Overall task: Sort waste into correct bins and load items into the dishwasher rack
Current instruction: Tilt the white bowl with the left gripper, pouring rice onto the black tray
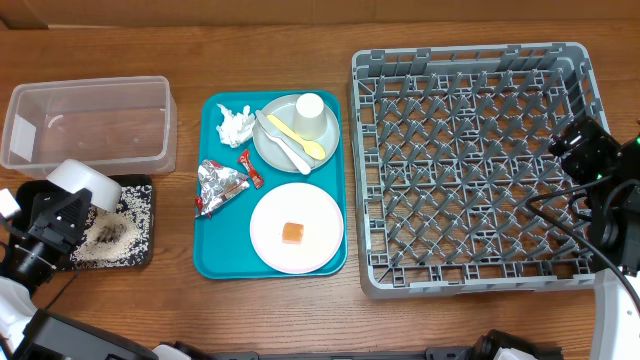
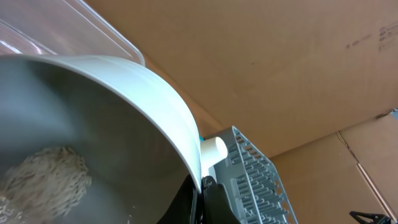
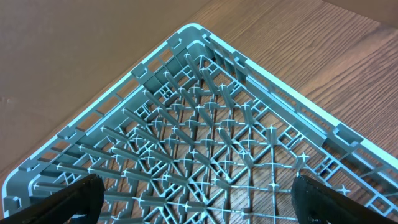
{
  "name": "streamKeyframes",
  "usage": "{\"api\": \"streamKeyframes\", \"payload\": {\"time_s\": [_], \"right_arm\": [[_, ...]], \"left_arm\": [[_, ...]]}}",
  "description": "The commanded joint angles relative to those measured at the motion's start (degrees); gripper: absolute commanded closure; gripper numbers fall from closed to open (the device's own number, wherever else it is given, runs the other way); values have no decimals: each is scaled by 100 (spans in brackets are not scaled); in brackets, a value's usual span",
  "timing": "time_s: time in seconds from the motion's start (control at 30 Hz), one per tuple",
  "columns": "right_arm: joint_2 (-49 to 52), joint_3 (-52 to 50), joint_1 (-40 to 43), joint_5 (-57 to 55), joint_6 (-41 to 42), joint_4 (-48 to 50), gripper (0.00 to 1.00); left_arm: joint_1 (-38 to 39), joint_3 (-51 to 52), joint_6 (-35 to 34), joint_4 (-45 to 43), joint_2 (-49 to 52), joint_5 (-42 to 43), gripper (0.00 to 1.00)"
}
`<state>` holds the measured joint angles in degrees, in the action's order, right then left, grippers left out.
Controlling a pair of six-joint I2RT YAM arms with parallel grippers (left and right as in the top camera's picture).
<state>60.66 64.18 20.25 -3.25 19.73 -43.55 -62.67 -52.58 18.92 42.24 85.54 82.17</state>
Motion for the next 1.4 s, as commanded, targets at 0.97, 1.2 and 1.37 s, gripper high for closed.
{"api": "streamKeyframes", "payload": {"time_s": [0.97, 1.2, 1.37], "right_arm": [[-9, 184, 17, -57, 46, 13, 0], [-9, 184, 17, -57, 46, 13, 0], [-9, 184, 17, -57, 46, 13, 0]], "left_arm": [[-79, 46, 557, 83, 70, 595, 96], [-81, 46, 7, 59, 72, 140, 96], [-79, 9, -317, 59, 50, 212, 96]]}}
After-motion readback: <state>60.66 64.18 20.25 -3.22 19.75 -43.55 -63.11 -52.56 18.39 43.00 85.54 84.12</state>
